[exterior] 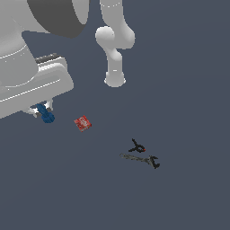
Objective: Pick up a designated object from a clutter of objects.
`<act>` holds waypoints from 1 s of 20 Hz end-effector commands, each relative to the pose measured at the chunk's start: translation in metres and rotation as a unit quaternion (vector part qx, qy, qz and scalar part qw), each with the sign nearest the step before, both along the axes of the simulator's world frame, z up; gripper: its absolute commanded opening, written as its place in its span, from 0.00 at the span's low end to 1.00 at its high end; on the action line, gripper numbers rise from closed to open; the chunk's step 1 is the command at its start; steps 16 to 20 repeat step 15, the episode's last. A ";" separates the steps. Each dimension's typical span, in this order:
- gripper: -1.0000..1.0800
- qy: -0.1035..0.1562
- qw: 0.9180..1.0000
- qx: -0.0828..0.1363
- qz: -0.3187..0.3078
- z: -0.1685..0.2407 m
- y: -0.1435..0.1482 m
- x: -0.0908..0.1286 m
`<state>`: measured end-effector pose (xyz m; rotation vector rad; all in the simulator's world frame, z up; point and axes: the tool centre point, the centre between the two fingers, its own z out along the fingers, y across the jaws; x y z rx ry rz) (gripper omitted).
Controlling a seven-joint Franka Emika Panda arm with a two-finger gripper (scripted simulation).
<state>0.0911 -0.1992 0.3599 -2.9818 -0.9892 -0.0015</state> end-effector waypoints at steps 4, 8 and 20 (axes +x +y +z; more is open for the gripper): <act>0.00 0.000 1.000 0.000 0.000 0.018 -0.012 0.006; 0.00 0.000 1.000 0.000 0.000 0.026 -0.017 0.009; 0.00 0.000 1.000 0.000 0.000 0.029 -0.019 0.010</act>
